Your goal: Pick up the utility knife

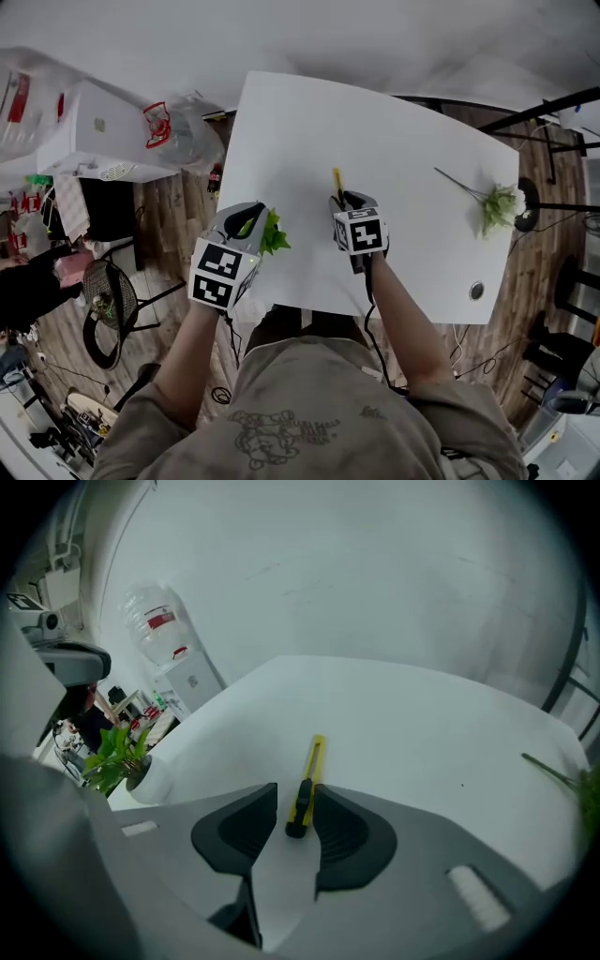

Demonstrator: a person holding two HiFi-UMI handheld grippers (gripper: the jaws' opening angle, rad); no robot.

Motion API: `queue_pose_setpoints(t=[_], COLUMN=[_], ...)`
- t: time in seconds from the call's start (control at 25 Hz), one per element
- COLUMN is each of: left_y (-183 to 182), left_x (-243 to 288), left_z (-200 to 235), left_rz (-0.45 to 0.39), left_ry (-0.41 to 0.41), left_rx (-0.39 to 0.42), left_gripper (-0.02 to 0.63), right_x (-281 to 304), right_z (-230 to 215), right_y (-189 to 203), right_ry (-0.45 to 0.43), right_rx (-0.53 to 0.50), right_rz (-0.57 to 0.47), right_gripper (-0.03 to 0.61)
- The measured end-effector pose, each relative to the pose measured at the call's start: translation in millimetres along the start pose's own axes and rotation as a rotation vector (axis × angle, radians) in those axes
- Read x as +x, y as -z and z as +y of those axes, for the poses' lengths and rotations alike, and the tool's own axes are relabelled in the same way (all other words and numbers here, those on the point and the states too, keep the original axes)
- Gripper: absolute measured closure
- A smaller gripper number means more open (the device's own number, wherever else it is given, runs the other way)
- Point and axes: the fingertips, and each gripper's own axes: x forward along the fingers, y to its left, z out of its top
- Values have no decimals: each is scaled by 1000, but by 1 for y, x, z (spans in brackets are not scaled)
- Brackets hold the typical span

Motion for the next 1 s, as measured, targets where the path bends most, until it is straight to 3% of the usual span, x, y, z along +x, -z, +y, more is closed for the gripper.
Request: queue_pose_setpoints(t=[0.2, 0.48, 0.72, 1.0], left_y=[11, 13, -5, -51], left_x=[-10, -22, -47, -88], left_z=[3, 7, 12, 10], left_rz=[12, -19, -78, -185], left_ry=[-1, -23, -56, -103], left_rx=[-19, -27, -4, 52], left_gripper=[614, 614, 614, 614], right_x=[3, -10, -63, -159], right_z=[-3, 8, 30, 51], right_y=[3, -6, -45, -109], right_ry=[53, 17, -18, -36], right_rx=[-2, 25, 4, -63], right_rz=[18, -23, -152, -369], right_gripper=[486, 488, 488, 488])
